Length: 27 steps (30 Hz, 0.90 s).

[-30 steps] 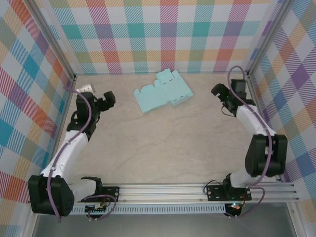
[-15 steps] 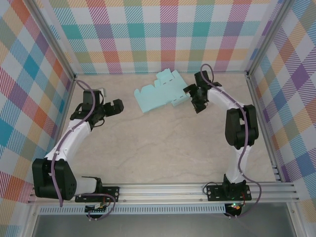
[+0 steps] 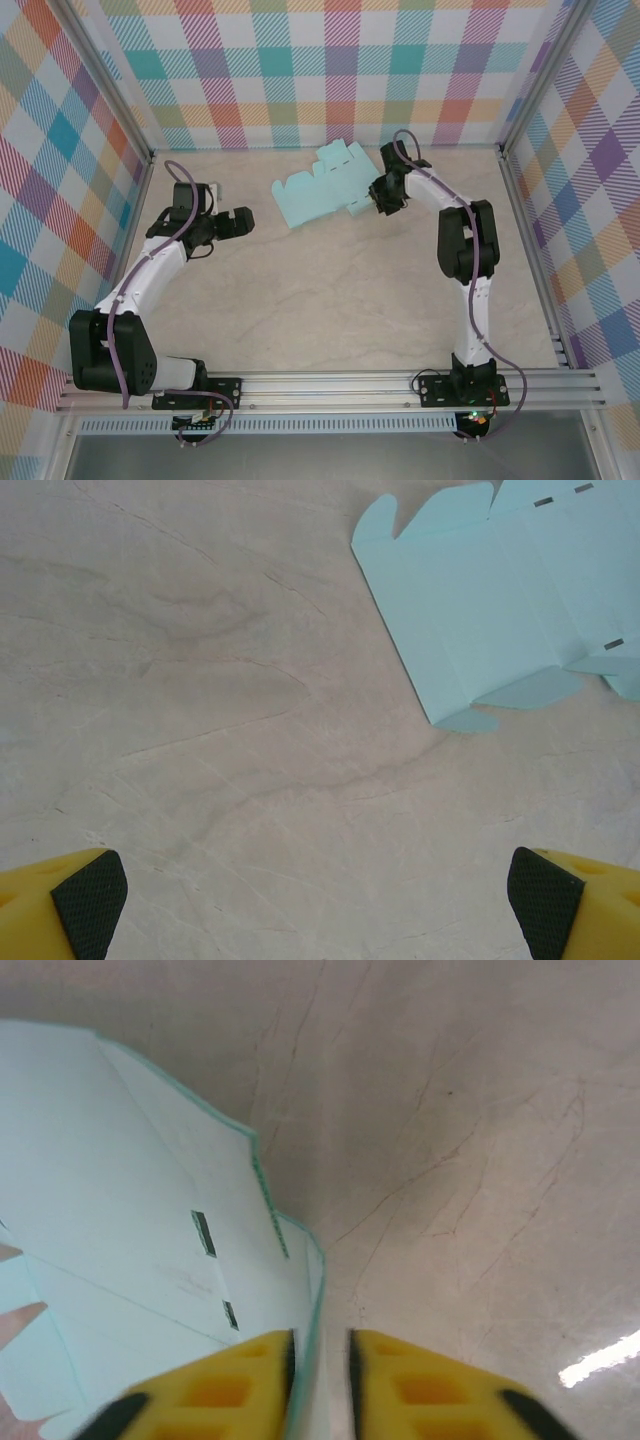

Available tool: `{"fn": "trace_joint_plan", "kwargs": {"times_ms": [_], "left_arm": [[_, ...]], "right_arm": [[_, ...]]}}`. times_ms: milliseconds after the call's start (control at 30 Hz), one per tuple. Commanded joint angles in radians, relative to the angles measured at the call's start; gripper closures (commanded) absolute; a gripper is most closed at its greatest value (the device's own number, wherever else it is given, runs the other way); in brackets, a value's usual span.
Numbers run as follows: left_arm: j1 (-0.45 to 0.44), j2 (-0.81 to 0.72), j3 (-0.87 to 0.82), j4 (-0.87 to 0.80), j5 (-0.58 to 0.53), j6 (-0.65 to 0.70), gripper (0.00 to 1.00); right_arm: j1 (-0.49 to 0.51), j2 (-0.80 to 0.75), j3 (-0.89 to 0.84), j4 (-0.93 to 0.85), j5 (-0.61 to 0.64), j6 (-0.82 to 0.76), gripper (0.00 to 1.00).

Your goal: Fold the paper box

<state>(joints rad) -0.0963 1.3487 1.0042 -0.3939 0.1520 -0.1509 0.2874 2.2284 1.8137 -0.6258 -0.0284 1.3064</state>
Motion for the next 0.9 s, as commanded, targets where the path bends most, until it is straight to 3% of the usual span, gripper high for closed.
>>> {"fn": "trace_joint_plan", "kwargs": {"times_ms": [0,167,333,533,600,800,867], "left_arm": [[-0.008,-0.016,0.028,-0.019,-0.018,0.025,0.0],[-0.009,-0.042,0.006,0.01,-0.006,0.008,0.0],[-0.009,-0.063,0.0,0.018,0.004,-0.016,0.0],[-0.009,-0.045,0.032,0.036,0.139,-0.087,0.0],[-0.009,-0.037,0.02,0.071,0.181,-0.129,0.0],[-0.044,0.02,-0.12,0.283,0.245,-0.383,0.0],[-0.081,0.038,-0.16,0.331,0.219,-0.378,0.0]], "right_arm": [[-0.01,-0.003,0.016,-0.008,-0.014,-0.061,0.92],[-0.033,-0.035,0.022,0.005,-0.092,-0.279,0.99],[-0.036,-0.107,-0.006,-0.025,-0.185,-0.625,1.0],[-0.036,-0.273,-0.212,0.047,-0.333,-0.981,1.0],[-0.037,-0.319,-0.266,0.058,-0.36,-1.073,0.96],[-0.039,-0.349,-0.338,0.046,-0.467,-1.221,1.0],[-0.038,-0.345,-0.337,0.034,-0.522,-1.247,1.0]]}}
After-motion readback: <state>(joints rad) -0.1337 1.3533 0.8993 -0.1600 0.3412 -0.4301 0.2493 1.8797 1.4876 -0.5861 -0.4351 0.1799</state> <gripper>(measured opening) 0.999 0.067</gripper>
